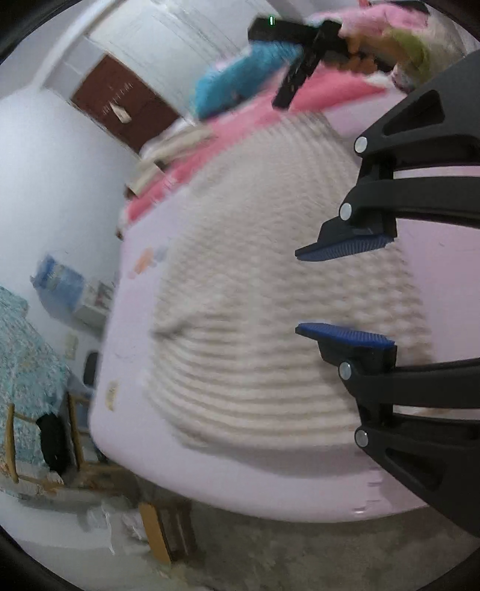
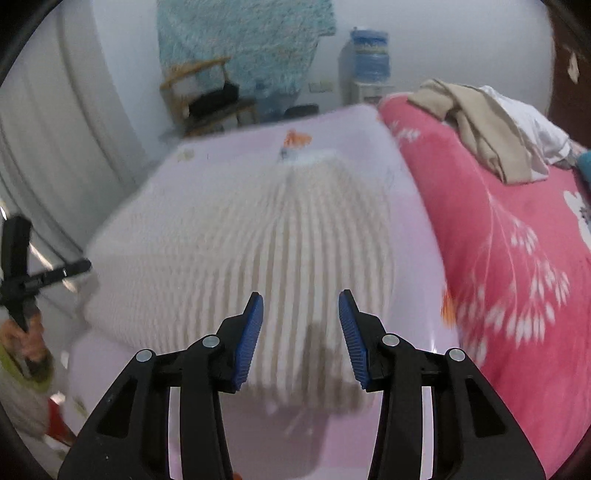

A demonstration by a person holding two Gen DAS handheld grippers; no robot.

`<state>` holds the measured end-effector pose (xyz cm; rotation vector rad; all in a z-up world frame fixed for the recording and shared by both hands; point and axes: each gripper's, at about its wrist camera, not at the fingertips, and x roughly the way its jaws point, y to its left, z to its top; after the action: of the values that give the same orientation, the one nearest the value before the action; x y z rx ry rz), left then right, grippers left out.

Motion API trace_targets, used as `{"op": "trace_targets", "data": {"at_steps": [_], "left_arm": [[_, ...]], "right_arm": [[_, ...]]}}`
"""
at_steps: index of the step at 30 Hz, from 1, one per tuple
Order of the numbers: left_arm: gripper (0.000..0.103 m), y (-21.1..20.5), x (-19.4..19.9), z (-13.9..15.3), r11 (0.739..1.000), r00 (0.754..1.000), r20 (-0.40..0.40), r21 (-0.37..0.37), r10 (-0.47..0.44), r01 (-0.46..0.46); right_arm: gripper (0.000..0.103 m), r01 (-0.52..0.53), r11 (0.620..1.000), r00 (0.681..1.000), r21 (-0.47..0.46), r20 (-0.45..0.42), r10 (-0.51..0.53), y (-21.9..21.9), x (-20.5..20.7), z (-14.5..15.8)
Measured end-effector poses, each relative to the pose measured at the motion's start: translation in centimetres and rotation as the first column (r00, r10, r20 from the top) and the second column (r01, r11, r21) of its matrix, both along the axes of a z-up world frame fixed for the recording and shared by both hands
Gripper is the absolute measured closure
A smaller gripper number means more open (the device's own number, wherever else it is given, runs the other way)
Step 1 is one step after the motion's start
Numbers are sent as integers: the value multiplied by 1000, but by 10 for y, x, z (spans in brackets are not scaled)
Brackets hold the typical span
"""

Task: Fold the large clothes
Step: 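Withdraw both open grippers back from the folded coat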

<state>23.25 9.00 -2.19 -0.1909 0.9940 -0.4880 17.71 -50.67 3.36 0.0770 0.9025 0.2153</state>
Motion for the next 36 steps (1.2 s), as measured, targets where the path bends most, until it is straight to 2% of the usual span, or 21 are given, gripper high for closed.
{"op": "trace_targets", "data": {"at_steps": [2,3,4,6,8,9,13,15,17,19,20,21,23,25,27,30,32,36], "left_arm": [[68,-1,-6,-25,996,998,-52,77,43,-39],[68,1,-7,-33,995,997,-58,86,58,-53],[68,5,-11,-36,997,997,-46,50,63,-61],[68,8,-14,-30,995,996,-39,58,83,-81],[68,8,-23,-19,992,996,13,94,87,-87],[68,5,-30,-10,992,996,53,104,69,-74],[62,-24,-46,2,996,993,115,87,-35,25],[59,-48,-49,-6,989,992,110,140,-68,52],[58,-61,-44,-21,979,994,79,199,-70,53],[58,-70,-42,-41,962,996,77,271,-36,14],[58,-72,-45,-40,961,994,102,276,-31,2],[58,-73,-46,-38,957,995,94,289,-33,5],[58,-70,-51,-31,962,995,92,273,-37,11],[57,-64,-61,-22,965,992,119,263,-40,8],[49,-50,-70,-18,961,989,145,275,-20,-21],[47,-33,-61,-34,957,995,85,282,43,-65],[46,-26,-57,-38,967,994,84,240,69,-88],[45,-18,-68,-24,975,993,102,205,60,-81]], "right_arm": [[62,19,1000,998,-24,-60,-21,3,-4,-24],[62,33,998,995,-57,-89,-38,3,-3,-41],[62,34,998,995,-59,-93,-39,2,-3,-46],[63,49,997,994,-65,-89,-55,4,-4,-43],[63,69,992,995,-103,-66,-77,11,-10,-27],[62,60,993,997,-99,-37,-64,18,-16,-17],[58,-22,999,999,-34,34,23,59,-30,2],[57,-56,996,997,-75,47,60,86,-31,-5],[55,-75,994,997,-84,13,77,104,-23,-23],[53,-52,993,998,-104,-29,49,112,-14,-42],[53,-38,995,999,-94,-21,36,112,-13,-42],[53,-30,996,999,-87,-32,27,111,-13,-39],[53,-13,997,1000,-77,-29,10,107,-18,-26],[50,2,993,1000,-114,14,-1,95,-21,-17],[47,39,988,999,-152,43,-33,85,-29,-14],[43,121,976,993,-181,6,-122,67,-28,-30],[43,145,981,986,-129,-61,-154,54,-22,-47],[42,134,989,990,-69,-41,-137,54,-33,-28]]}}
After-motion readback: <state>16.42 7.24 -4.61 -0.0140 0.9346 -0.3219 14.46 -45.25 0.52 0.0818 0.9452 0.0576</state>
